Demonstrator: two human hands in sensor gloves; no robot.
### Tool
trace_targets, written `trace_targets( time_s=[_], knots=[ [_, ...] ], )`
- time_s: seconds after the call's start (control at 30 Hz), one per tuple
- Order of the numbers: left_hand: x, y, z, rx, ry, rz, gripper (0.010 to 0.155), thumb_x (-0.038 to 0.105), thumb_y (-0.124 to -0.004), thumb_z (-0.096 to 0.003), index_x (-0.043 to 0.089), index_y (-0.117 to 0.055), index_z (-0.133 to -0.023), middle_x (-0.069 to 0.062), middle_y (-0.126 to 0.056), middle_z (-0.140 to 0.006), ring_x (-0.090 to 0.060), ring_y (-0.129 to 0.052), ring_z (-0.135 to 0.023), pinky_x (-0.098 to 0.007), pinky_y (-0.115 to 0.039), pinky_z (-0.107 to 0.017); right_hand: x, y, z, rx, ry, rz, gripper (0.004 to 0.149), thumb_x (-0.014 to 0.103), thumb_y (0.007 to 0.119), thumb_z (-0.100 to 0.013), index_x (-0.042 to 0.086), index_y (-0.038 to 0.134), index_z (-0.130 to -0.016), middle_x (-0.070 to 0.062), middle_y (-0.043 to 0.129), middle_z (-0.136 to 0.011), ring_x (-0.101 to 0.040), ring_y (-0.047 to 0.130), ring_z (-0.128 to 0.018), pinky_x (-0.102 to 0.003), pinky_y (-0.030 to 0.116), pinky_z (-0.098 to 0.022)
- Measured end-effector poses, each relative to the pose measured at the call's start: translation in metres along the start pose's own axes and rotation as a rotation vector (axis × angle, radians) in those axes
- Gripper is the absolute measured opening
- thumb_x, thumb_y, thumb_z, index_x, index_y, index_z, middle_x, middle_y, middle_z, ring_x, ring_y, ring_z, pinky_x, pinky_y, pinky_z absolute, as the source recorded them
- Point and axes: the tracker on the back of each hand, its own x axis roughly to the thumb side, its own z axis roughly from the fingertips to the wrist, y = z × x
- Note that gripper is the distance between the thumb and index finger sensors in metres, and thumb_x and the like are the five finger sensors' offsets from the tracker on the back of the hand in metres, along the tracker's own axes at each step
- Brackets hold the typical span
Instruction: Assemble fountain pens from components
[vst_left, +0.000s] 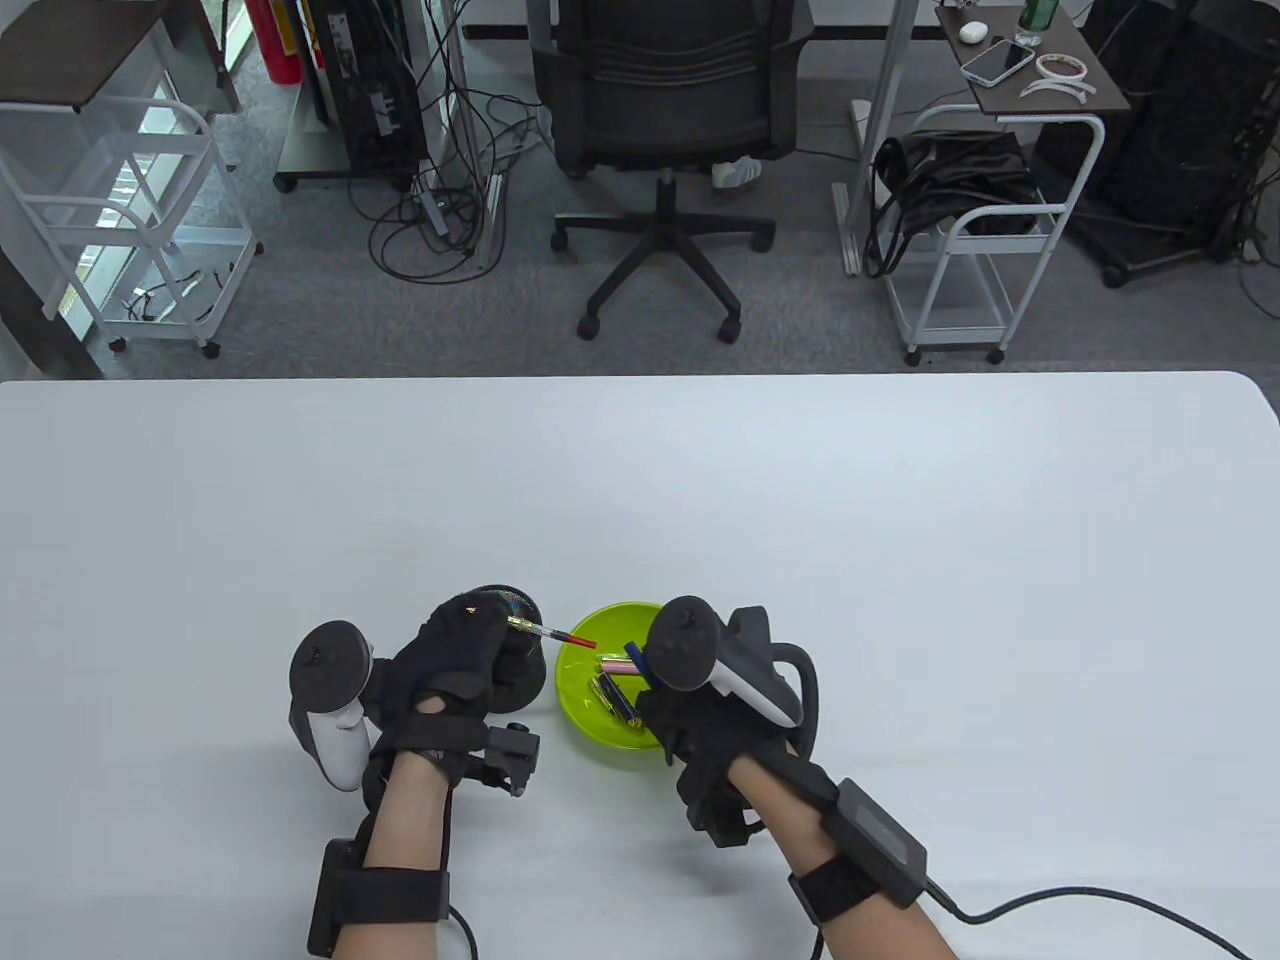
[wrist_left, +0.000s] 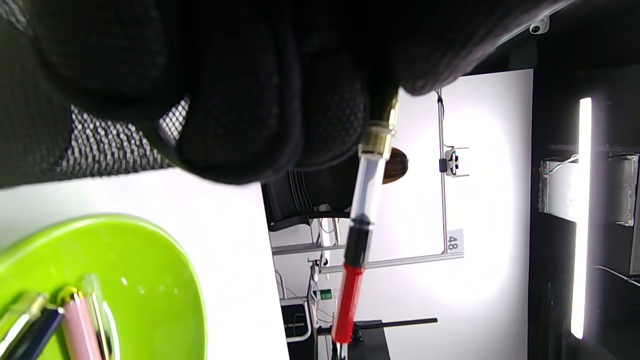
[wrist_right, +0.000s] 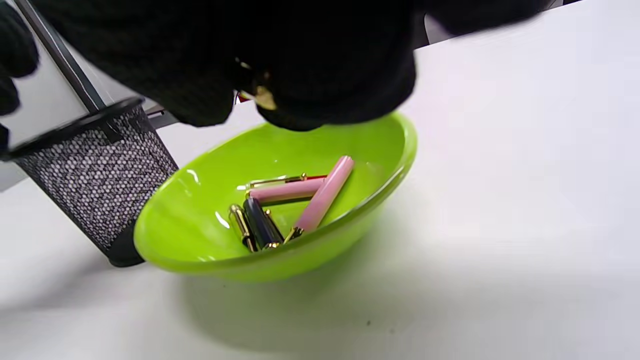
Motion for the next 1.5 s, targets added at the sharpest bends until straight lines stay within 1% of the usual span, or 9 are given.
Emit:
trace_targets(
  time_s=[0.1, 0.17, 0.23, 0.37, 0.57, 0.87, 1.43, 1.5],
  knots=[
    [-0.002, -0.005, 0.0, -0.038, 0.017, 0.092, 0.046, 0.038, -0.072, -0.0539, 0.009, -0.071, -0.089, -0.012, -0.09, -0.077, -0.024, -0.098, -0.052, -0.048, -0.083, -0.041, -0.014, -0.008, 0.013, -0.032, -0.014, -0.083, 0.054, 0.038, 0.084, -0.045, 0.018, 0.076, -0.094, -0.006, 0.09, -0.076, -0.022, 0.098, -0.044, -0.039, 0.086, -0.021],
    [-0.004, -0.007, 0.0, -0.045, 0.027, 0.099, 0.046, 0.038, -0.072, -0.0538, 0.008, -0.071, -0.089, -0.012, -0.09, -0.077, -0.024, -0.099, -0.051, -0.047, -0.083, -0.041, -0.025, -0.008, 0.017, -0.04, -0.009, -0.149, 0.053, 0.034, 0.084, -0.044, 0.019, 0.078, -0.094, -0.007, 0.087, -0.079, -0.026, 0.097, -0.049, -0.042, 0.086, -0.025],
    [-0.005, -0.009, 0.0, -0.052, 0.035, 0.075, 0.046, 0.037, -0.072, -0.0537, 0.008, -0.071, -0.09, -0.012, -0.091, -0.079, -0.023, -0.101, -0.05, -0.047, -0.084, -0.04, -0.035, -0.008, 0.019, -0.033, 0.008, -0.192, 0.052, 0.032, 0.084, -0.044, 0.019, 0.077, -0.094, -0.007, 0.087, -0.08, -0.027, 0.097, -0.051, -0.043, 0.085, -0.026],
    [-0.008, -0.017, 0.001, -0.085, 0.046, 0.062, 0.047, 0.037, -0.071, -0.0542, 0.009, -0.07, -0.091, -0.011, -0.089, -0.081, -0.022, -0.101, -0.051, -0.047, -0.084, -0.041, -0.044, -0.013, 0.024, -0.062, 0.007, -0.236, 0.052, 0.033, 0.084, -0.043, 0.02, 0.078, -0.093, -0.006, 0.088, -0.08, -0.027, 0.098, -0.046, -0.043, 0.086, -0.025],
    [-0.01, -0.025, 0.003, -0.107, 0.052, 0.046, 0.047, 0.037, -0.071, -0.0545, 0.009, -0.068, -0.092, -0.01, -0.088, -0.082, -0.022, -0.1, -0.052, -0.047, -0.084, -0.041, -0.043, -0.018, 0.029, -0.093, -0.047, -0.269, 0.051, 0.033, 0.087, -0.042, 0.021, 0.082, -0.091, -0.006, 0.091, -0.078, -0.024, 0.098, -0.033, -0.042, 0.086, -0.022],
    [-0.01, -0.028, 0.005, -0.12, 0.043, 0.027, 0.047, 0.037, -0.071, -0.0542, 0.01, -0.068, -0.092, -0.01, -0.088, -0.082, -0.023, -0.1, -0.052, -0.048, -0.084, -0.041, -0.039, -0.013, 0.029, -0.083, -0.064, -0.232, 0.05, 0.033, 0.088, -0.041, 0.022, 0.084, -0.09, -0.007, 0.09, -0.079, -0.027, 0.098, -0.038, -0.045, 0.087, -0.026],
    [-0.013, -0.046, 0.005, -0.207, 0.048, 0.015, 0.046, 0.038, -0.071, -0.055, 0.012, -0.067, -0.093, -0.009, -0.089, -0.082, -0.023, -0.1, -0.053, -0.048, -0.084, -0.042, -0.031, -0.011, 0.031, -0.091, -0.089, -0.206, 0.05, 0.033, 0.088, -0.041, 0.021, 0.084, -0.089, -0.007, 0.09, -0.079, -0.026, 0.099, -0.038, -0.045, 0.087, -0.026],
    [-0.014, -0.047, 0.005, -0.203, 0.049, 0.021, 0.046, 0.039, -0.071, -0.0549, 0.012, -0.067, -0.093, -0.009, -0.089, -0.082, -0.022, -0.1, -0.053, -0.048, -0.084, -0.042, -0.031, -0.011, 0.031, -0.098, -0.085, -0.189, 0.05, 0.033, 0.088, -0.041, 0.021, 0.084, -0.089, -0.007, 0.09, -0.079, -0.026, 0.099, -0.038, -0.045, 0.087, -0.026]
  ],
)
